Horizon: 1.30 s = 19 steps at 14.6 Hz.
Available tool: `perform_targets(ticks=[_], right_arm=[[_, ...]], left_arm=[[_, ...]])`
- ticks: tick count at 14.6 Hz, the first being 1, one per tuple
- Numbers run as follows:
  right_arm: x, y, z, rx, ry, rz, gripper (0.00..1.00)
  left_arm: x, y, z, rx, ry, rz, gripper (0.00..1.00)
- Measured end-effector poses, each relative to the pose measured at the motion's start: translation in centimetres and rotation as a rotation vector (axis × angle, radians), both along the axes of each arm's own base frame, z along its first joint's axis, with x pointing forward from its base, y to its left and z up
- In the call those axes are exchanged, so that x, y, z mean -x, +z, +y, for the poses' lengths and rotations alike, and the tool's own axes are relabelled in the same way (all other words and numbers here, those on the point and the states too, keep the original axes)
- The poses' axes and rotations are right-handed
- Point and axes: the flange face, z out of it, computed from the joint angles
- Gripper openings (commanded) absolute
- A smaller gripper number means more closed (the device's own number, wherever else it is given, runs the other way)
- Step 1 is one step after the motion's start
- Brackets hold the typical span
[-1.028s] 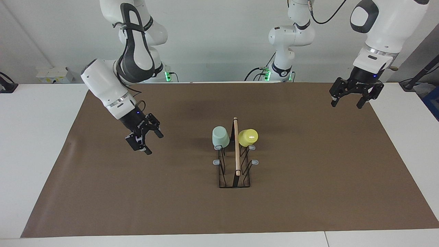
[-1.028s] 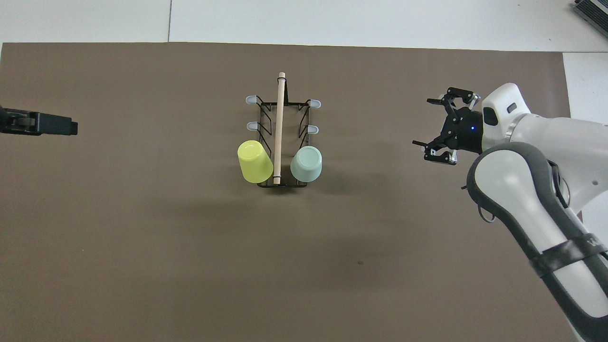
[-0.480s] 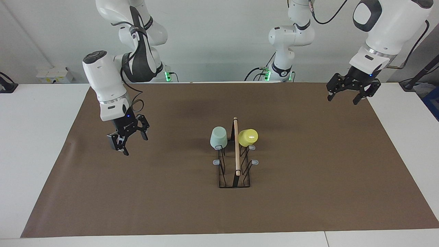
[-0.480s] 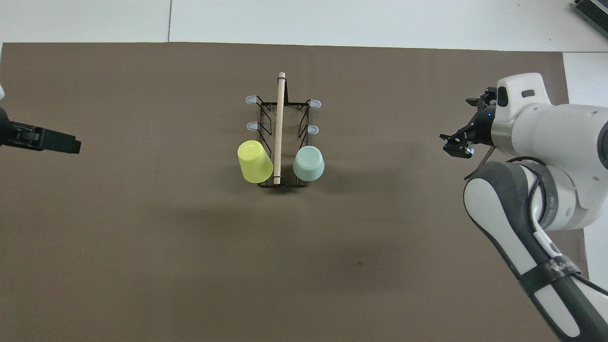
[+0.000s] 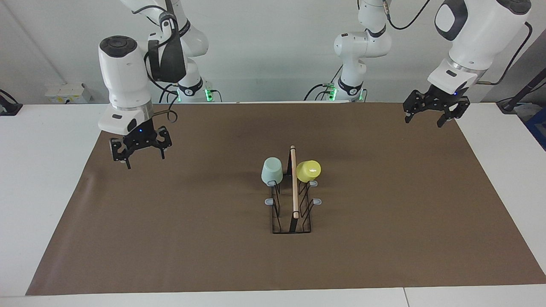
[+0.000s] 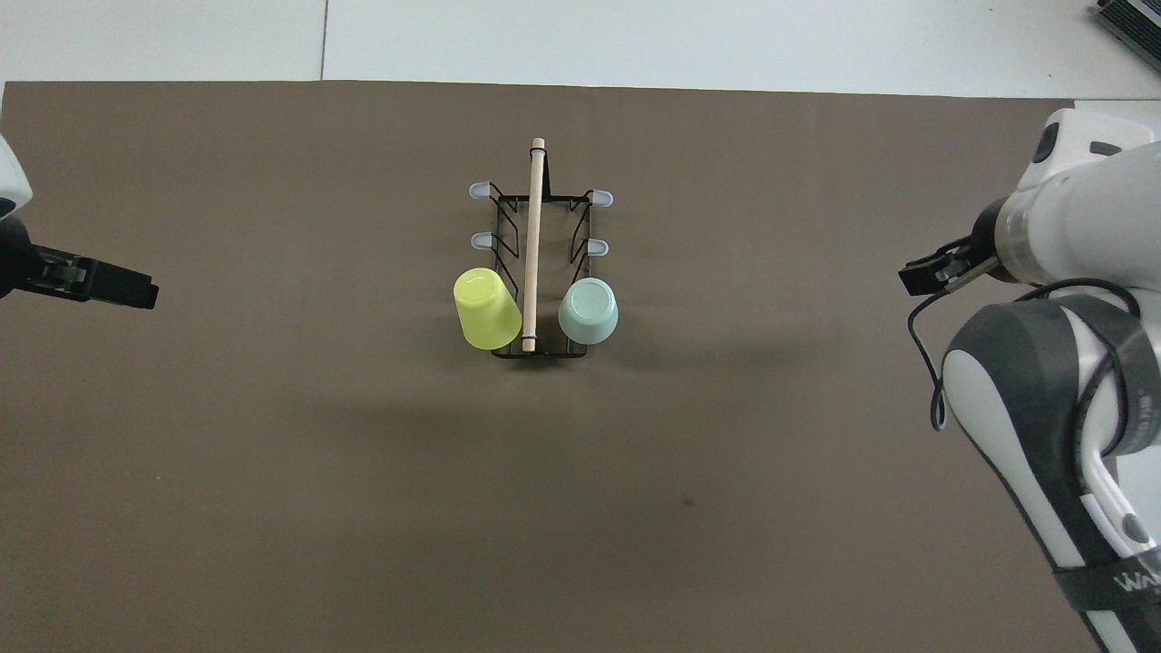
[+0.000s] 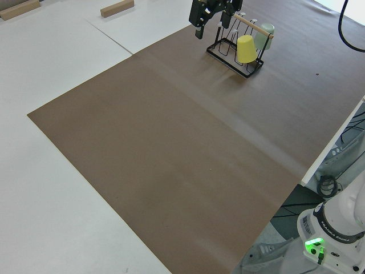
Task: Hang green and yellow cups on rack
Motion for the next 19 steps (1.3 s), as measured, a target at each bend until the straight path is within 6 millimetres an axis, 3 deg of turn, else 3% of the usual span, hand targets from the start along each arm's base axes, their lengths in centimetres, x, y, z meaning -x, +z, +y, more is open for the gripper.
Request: perform_targets(ticks=[3,8,19], right_arm=[[1.2,3.5,-0.2,-0.049,-0.205,0.055,1.00],[4.0,8.4,-1.1,-0.158,-0.375,0.166,1.00],[4.3,8.4,-1.3,-0.167,-0.404,0.192,1.00]], left_arm=[[0.1,0.0,-0.5,0.000,-0.009,0.006,1.00],[0.1,0.0,-0.1,0.001,-0.003,0.011,1.00],[0.2,-0.1,0.5,0.001,0.008,0.020,1.00]])
